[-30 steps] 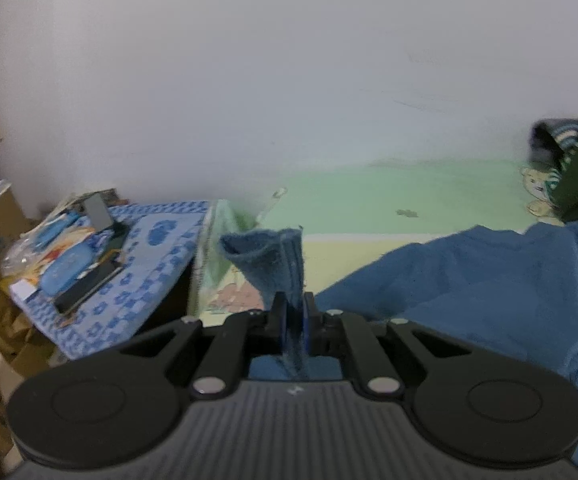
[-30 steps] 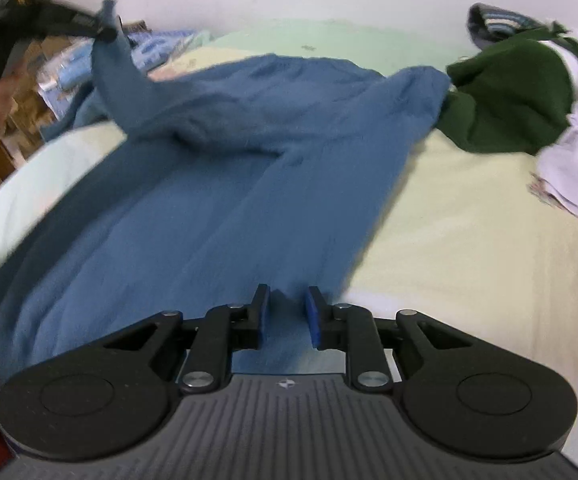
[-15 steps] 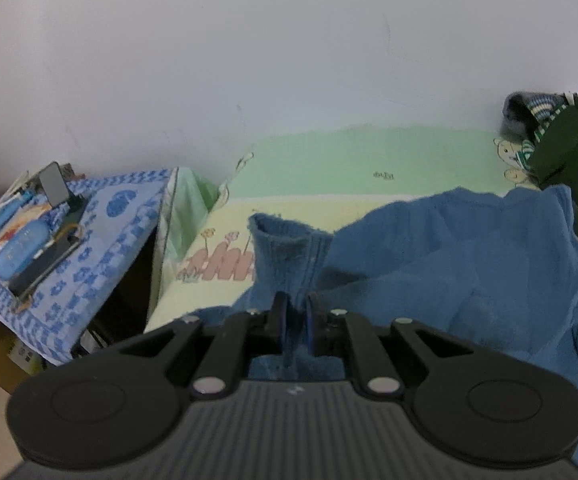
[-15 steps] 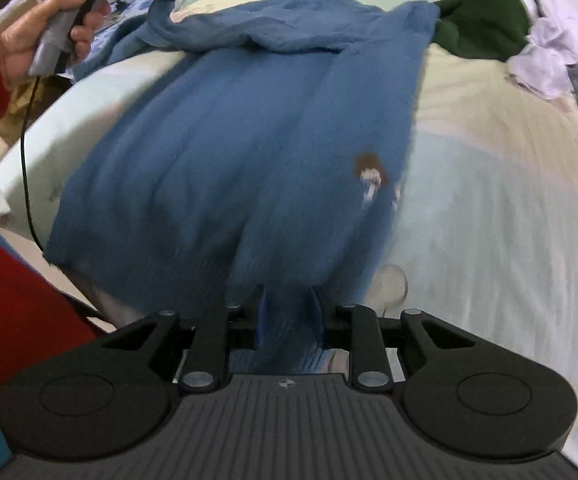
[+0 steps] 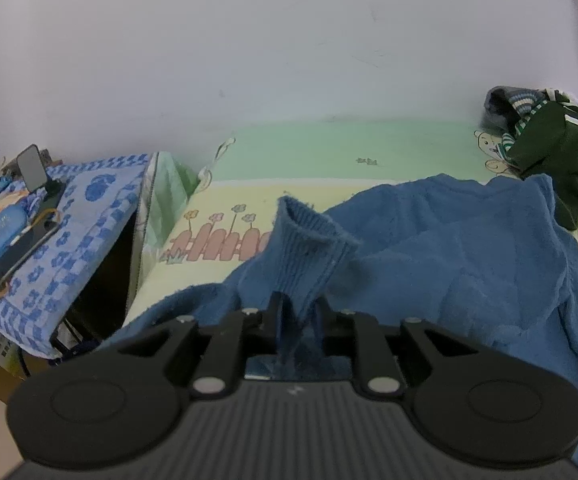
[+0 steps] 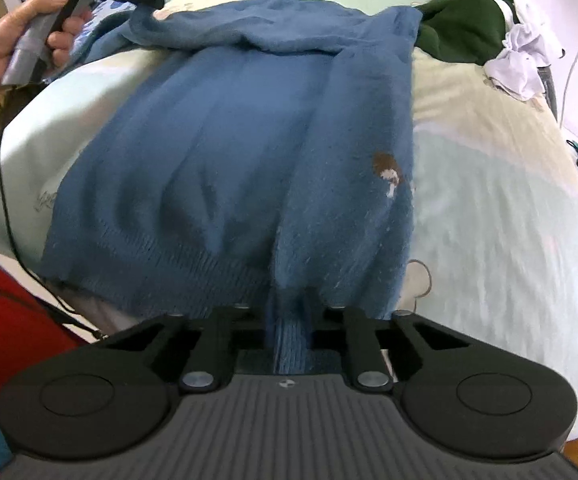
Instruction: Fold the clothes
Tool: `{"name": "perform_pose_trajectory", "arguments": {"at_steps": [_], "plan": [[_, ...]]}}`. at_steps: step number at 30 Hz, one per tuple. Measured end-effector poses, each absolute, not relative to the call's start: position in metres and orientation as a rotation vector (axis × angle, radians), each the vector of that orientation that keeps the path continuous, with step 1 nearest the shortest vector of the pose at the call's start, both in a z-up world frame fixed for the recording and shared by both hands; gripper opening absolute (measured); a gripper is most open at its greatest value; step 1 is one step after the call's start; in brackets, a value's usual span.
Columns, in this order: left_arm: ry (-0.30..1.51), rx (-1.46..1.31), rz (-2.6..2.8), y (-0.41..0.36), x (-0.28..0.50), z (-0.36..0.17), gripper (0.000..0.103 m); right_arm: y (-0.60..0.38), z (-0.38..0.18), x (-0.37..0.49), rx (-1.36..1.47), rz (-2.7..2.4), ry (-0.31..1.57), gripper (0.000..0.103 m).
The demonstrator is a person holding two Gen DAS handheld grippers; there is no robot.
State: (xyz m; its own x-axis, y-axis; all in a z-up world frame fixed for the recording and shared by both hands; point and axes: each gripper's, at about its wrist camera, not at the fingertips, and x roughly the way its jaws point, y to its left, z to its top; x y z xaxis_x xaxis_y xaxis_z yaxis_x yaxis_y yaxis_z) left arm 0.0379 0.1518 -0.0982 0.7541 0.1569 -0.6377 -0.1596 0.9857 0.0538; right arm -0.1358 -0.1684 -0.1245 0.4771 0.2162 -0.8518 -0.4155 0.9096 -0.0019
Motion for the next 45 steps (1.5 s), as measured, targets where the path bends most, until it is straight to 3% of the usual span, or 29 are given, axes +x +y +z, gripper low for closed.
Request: {"name": "perform_pose_trajectory", "arguments": {"at_steps": [9,12,13,24,27,29,31,34,39,45], "plan": [[0.702,-0.017,0.162,0.159,0.033,-0.099,0.02,-0.169,-0.124,-0.113,-0.079,0.43,1.054,0.006],[0.697,-0.024,0.156,0.16,0.032,-0.098,0.02,-0.176,-0.118,-0.108,-0.039,0.425,1.092,0.023],[0.697,-0.026,0.155,0.159,0.032,-0.099,0.02,-0.181,-0.111,-0.109,-0.006,0.427,1.071,0.025],[0.688,0.017,0.144,0.144,0.029,-0.099,0.028,-0.167,-0.118,-0.087,-0.042,0.438,1.035,0.02],[0.707,0.017,0.163,0.143,0.028,-0.1,0.029,-0.172,-0.102,-0.084,-0.09,0.445,0.945,0.025],[0.718,0.027,0.178,0.14,0.029,-0.102,0.029,-0.176,-0.111,-0.071,-0.126,0.444,0.983,0.028],[0.726,0.044,0.196,0.136,0.03,-0.105,0.029,-0.179,-0.125,-0.056,-0.145,0.449,1.052,0.02],[0.733,0.034,0.226,0.134,0.027,-0.106,0.033,-0.182,-0.108,-0.034,-0.107,0.522,0.985,0.021],[0.756,-0.006,0.289,0.133,0.022,-0.112,0.033,-0.156,-0.067,0.037,0.015,0.694,0.902,0.036],[0.76,-0.052,0.331,0.129,0.009,-0.11,0.034,-0.055,-0.061,0.112,0.072,0.863,0.884,0.056]]}}
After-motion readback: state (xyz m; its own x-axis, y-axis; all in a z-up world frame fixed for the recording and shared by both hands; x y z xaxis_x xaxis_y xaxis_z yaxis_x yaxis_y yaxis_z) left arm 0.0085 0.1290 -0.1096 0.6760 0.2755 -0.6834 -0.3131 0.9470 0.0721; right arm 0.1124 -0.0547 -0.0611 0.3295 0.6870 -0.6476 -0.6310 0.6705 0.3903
